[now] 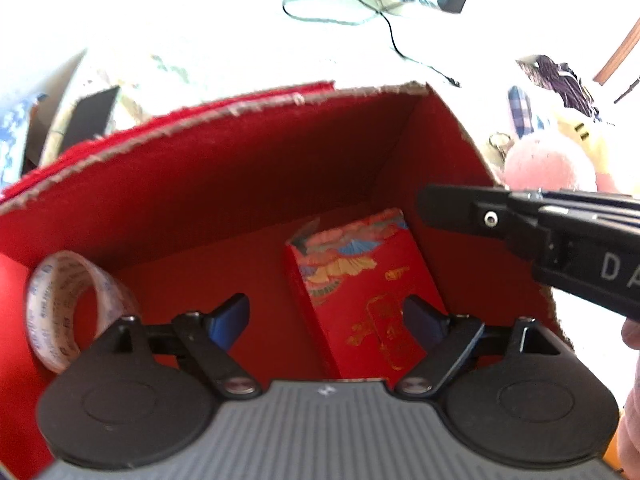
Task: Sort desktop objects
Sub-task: 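Withdraw the right gripper up out of the red box, then move the right gripper down to the beige ribbon-tied strap and close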
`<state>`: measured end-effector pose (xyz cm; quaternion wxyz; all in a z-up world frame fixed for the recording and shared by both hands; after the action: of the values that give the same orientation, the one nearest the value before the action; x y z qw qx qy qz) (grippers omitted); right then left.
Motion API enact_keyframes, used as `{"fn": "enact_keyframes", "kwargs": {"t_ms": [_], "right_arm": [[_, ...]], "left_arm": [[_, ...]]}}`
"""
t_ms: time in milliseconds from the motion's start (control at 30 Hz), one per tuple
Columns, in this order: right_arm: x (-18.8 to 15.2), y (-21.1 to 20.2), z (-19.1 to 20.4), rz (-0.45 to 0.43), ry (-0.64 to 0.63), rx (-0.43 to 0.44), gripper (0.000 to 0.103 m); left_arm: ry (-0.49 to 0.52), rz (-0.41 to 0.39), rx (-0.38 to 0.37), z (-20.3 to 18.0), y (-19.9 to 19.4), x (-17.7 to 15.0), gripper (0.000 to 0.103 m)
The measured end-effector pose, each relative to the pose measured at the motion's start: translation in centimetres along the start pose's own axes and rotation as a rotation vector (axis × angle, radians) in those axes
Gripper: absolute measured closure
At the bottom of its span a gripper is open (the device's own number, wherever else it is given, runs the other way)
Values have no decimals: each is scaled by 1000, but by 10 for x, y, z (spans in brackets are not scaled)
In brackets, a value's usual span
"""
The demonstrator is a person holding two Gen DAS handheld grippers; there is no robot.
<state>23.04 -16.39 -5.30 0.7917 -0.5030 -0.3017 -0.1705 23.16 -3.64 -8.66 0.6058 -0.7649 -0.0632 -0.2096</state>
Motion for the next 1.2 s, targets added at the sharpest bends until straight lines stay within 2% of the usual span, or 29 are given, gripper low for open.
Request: {"fn": "enact_keyframes", "kwargs": {"t_ms": [133,300,433,567,667,833,1000,1133,1200], "right_arm": [[-5,-8,1,-23,7,22,103],[-10,-43,3,-124,23,58,98],[-17,-80,6,-200,55,131,97],[-30,-104,12,-222,62,188,96],[-44,-108,15,-188,72,242,95],[-70,-105,27,-127,60,301,92],[-101,-84,43,-16,59,359,91],[-120,-61,57,78,68,385,90],[-128,-50,64,120,73,397,89]], "left_arm": [[24,-62,31,-3,-11,2,17],[-23,-106,5,3,-40,-2,21],[-46,-174,23,9,-75,-16,21],[-106,-230,25,20,-111,-39,20],[-126,-245,55,28,-127,-65,21],[-146,-223,89,29,-139,-120,21],[-185,-151,88,25,-127,-176,22],[-193,-115,149,20,-109,-207,21],[-207,-95,153,20,-101,-215,22]]}}
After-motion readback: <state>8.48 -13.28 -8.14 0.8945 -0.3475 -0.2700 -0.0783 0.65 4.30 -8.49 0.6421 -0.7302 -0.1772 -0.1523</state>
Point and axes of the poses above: each gripper's, at about its wrist camera, not at the fingertips, and y roughly the way its jaws point, z to its left, x to its top, the point moved 4 cm from there along y, roughly the way its jaws point, and after that the axes turned 9 degrees about -y, right-handed, at the moved point
